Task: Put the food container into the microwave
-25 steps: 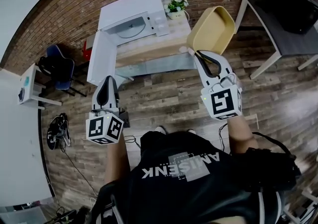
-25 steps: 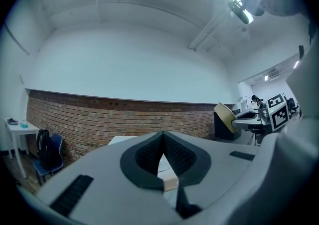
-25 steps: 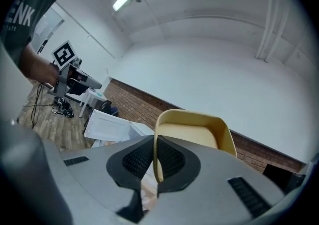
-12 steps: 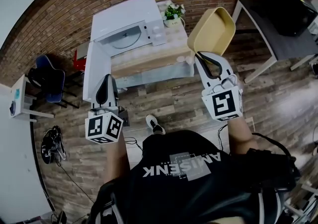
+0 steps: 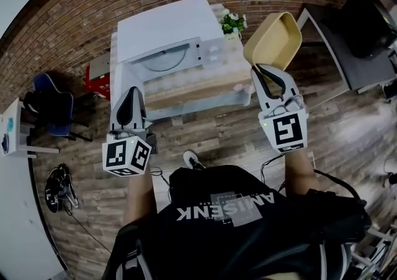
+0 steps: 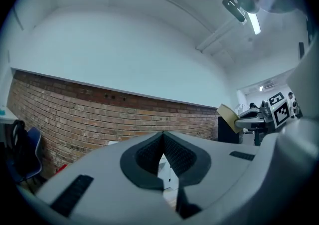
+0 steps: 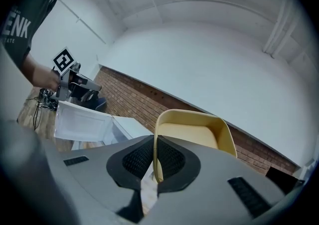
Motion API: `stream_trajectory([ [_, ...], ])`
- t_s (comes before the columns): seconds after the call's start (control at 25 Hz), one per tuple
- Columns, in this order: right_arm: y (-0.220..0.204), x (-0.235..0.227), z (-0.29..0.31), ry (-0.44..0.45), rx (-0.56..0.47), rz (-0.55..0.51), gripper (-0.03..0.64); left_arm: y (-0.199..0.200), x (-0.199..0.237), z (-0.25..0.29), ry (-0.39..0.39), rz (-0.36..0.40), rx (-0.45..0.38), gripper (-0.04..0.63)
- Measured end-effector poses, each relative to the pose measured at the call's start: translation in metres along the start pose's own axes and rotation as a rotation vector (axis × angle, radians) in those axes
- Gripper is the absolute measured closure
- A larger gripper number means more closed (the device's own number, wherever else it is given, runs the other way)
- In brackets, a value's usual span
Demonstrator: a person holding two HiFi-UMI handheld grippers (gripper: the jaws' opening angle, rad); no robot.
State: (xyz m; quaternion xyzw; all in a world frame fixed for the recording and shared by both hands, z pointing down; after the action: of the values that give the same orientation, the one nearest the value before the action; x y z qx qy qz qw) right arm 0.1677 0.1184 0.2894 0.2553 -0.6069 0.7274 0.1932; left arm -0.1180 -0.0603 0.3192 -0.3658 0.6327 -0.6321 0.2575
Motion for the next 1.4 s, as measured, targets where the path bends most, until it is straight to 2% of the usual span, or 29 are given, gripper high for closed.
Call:
stream_trajectory([
  [0.12,0.005,0.006,0.034,-0.01,0.016,-0.008,0.567,0.005,0.032,0.018,-0.013,0.012,-0.005,0.583],
  [0.64,0.04,0.032,0.136,-0.048,0.073,-0.019,0.568,0.005,0.146,0.06,-0.033,-0.049,-0.006,0.583],
  [0.96,0.054,0.039,0.181,-0.004,0.07,-0.044,0.568,0.006,0.177,0.076,-0.021,-0.072,-0.007,0.583],
  [1.04,0.053,0.034,0.191,0.006,0.055,-0.042,0.567,0.005,0.178,0.08,-0.006,-0.074,-0.007,0.583],
  [1.16,0.05,0.023,0.208,0.035,0.036,-0.047,0.568,0.006,0.182,0.084,0.058,-0.069,-0.008,0.583],
  [1.28,0.044,0.006,0.224,0.062,0.021,-0.046,0.567,0.008,0.179,0.094,0.127,-0.027,0.013,0.583],
  [1.4,0.035,-0.01,0.238,0.083,0.004,-0.045,0.567,0.006,0.173,0.101,0.158,-0.046,0.023,0.583],
])
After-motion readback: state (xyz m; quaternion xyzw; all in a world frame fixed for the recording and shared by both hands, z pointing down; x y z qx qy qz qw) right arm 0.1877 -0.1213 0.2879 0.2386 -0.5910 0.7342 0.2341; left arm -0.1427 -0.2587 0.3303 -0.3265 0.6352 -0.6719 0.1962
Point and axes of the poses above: the fingertips, and each gripper's own axes: z forward along the fingers, x to its left, y out of its top, the point moved 7 cm from there along -z, backward along the fingers, and after that the axes turned 5 degrees about -z, right-handed, at the moved point
